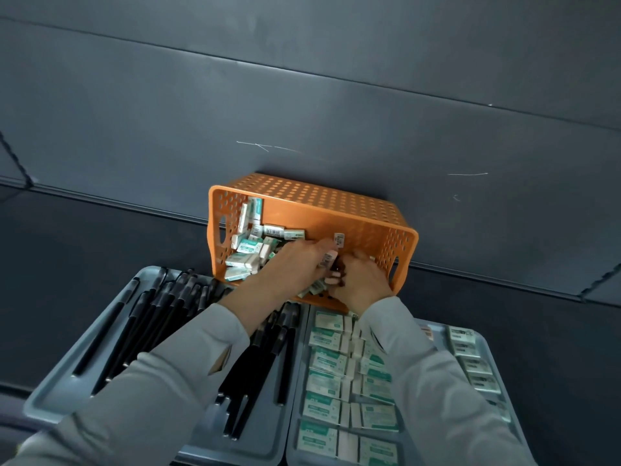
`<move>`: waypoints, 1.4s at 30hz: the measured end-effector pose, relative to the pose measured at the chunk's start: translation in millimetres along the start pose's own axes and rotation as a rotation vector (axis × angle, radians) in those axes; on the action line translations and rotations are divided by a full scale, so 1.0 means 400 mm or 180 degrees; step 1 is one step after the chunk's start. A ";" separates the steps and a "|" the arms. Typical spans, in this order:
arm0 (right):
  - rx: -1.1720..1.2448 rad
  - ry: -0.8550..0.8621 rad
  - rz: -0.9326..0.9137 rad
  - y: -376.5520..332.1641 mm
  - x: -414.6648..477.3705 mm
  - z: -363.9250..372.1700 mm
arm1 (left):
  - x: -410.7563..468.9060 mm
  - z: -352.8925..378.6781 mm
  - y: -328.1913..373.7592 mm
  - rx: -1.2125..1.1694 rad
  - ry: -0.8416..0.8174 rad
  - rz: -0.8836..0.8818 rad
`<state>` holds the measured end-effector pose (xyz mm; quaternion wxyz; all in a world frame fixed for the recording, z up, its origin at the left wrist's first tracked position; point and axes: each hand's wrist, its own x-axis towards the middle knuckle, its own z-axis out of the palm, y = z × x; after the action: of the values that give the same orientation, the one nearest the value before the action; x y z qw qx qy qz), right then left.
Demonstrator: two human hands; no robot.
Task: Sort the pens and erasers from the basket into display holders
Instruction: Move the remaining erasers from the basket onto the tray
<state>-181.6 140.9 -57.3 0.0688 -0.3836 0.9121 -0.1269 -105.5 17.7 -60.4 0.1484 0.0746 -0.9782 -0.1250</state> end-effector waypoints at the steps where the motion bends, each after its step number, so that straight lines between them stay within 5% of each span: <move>1: 0.0039 0.0017 -0.0011 0.002 0.000 -0.001 | -0.001 -0.003 0.000 0.0078 -0.0034 0.0006; 9: 0.0720 0.0652 -0.0087 -0.010 -0.011 -0.008 | -0.003 0.013 -0.001 -0.0807 0.0774 -0.0842; 15: 0.0985 0.1108 -0.0361 -0.056 -0.004 -0.031 | -0.005 -0.049 0.052 -0.4917 0.0988 -0.2753; 19: 0.1189 0.1143 -0.0603 -0.091 -0.009 -0.030 | -0.022 -0.089 0.046 -0.6190 0.1206 -0.2968; 26: 0.1495 0.1388 -0.0595 -0.126 -0.039 -0.042 | -0.038 -0.069 0.085 -0.6834 0.2268 -0.3117; 31: 0.1500 0.1032 -0.1115 -0.122 -0.070 -0.050 | -0.068 -0.093 0.153 -0.7814 0.1300 -0.3233; 38: 0.1879 0.0612 -0.1135 -0.033 -0.104 -0.129 | -0.071 -0.072 0.129 -0.7416 0.1121 -0.3380; 42: 0.0607 0.0302 -0.0823 0.040 -0.106 -0.131 | -0.083 -0.084 0.105 -0.7354 0.0937 -0.3141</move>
<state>-174.5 191.6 -10.5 0.0448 -0.4831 0.8412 -0.2386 -68.4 56.5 -26.9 0.1718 0.2709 -0.1418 -0.9365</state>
